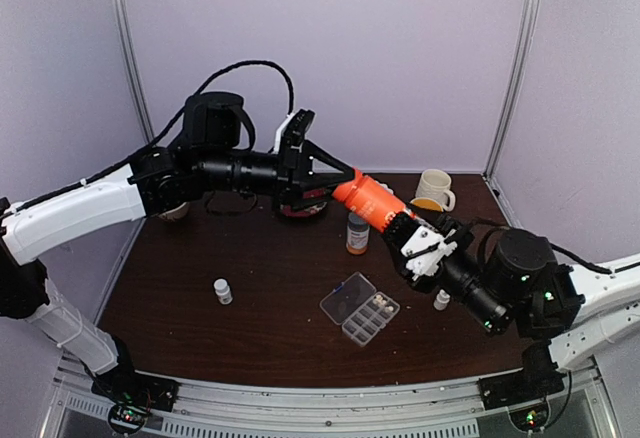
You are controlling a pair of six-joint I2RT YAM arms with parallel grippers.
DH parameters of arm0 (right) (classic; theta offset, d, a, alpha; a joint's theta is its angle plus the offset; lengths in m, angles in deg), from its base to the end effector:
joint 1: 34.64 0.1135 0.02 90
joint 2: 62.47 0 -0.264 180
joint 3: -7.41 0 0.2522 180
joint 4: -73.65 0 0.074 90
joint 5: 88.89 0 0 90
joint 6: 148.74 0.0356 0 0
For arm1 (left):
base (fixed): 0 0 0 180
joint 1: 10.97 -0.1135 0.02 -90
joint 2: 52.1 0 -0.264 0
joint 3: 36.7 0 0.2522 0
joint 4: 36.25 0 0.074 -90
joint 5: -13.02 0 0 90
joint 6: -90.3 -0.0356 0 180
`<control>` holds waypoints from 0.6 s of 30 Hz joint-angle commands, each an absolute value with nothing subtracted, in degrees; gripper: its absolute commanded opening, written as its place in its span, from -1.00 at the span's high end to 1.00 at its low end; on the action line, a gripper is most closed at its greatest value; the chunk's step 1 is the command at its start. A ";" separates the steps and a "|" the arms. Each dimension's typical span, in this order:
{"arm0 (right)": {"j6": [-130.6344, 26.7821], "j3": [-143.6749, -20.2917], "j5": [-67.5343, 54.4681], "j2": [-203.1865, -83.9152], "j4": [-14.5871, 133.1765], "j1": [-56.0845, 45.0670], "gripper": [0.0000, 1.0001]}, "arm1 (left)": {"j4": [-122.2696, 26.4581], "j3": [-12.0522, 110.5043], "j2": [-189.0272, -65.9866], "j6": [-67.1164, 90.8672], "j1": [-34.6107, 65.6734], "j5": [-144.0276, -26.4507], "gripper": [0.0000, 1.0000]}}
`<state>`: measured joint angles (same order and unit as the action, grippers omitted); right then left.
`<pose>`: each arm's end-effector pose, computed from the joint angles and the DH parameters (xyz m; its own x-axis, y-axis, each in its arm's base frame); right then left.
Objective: Sort the pills into containers
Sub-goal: Screw the lid of the pill bottle onto the pill bottle.
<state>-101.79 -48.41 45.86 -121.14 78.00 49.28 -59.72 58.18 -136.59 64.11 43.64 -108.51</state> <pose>0.0497 0.2299 0.3291 0.4332 -0.5100 -0.7431 -0.4597 0.5841 -0.6689 0.1843 -0.2915 0.3981 -0.9461 0.0111 -0.3237 0.3193 0.2001 -0.9263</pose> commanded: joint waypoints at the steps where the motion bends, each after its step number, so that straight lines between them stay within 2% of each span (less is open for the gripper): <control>1: -75.83 -53.45 11.27 -114.74 73.32 42.61 1.00 | -60.88 57.82 -138.31 48.03 47.40 -111.09 0.29; 4: -65.64 -52.91 -3.23 -111.77 73.69 35.53 1.00 | -61.48 57.19 -137.58 36.27 48.75 -111.59 0.41; 8: -57.16 -53.24 -16.48 -110.63 73.54 30.60 1.00 | -61.46 56.99 -137.97 22.16 50.02 -113.54 0.44; 13: -51.54 -52.22 -26.00 -109.18 74.59 28.08 1.00 | -62.45 56.83 -138.73 5.82 50.12 -121.16 0.48; 18: -49.46 -51.87 -30.85 -108.65 74.72 27.50 1.00 | -77.39 62.14 -140.23 -19.64 50.29 -122.21 0.51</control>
